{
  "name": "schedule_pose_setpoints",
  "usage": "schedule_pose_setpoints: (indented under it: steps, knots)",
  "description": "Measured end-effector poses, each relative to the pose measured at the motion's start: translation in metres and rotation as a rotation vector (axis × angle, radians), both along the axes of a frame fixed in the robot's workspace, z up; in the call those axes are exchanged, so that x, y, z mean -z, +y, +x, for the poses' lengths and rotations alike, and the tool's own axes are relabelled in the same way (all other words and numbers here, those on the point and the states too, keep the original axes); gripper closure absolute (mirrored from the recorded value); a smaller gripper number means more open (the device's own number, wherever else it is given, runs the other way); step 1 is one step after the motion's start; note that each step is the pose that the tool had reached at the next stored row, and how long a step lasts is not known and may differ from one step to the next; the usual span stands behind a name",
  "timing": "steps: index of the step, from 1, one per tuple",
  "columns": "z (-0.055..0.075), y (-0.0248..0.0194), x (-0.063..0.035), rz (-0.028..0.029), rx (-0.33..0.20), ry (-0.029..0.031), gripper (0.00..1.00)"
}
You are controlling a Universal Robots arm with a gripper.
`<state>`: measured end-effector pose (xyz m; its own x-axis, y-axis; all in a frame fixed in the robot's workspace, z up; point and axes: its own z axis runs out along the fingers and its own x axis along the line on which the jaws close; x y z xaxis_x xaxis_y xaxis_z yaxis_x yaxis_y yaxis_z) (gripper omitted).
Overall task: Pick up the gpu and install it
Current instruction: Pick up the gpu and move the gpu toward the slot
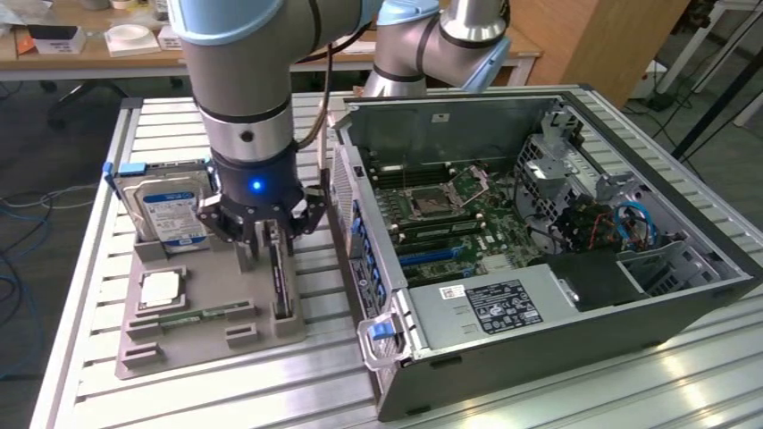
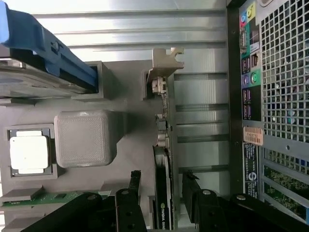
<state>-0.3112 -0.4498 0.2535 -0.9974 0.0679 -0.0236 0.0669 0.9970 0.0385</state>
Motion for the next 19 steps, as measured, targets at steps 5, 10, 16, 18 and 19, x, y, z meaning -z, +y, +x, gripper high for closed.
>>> schedule_pose_setpoints:
  steps: [5, 10, 16, 18, 19]
  knots:
    - [0.0, -0.0042, 0.0044, -0.0036, -0.003, -0.0002, 0.53]
    - [0.0, -0.0062, 0.0099, -0.0064, -0.004, -0.0001, 0.53]
    - [0.0, -0.0078, 0.0128, -0.01, -0.006, 0.0001, 0.53]
    - [0.0, -0.0078, 0.0132, -0.0099, -0.006, 0.0, 0.53]
    - [0.001, -0.0078, 0.0135, -0.0097, -0.006, -0.0002, 0.53]
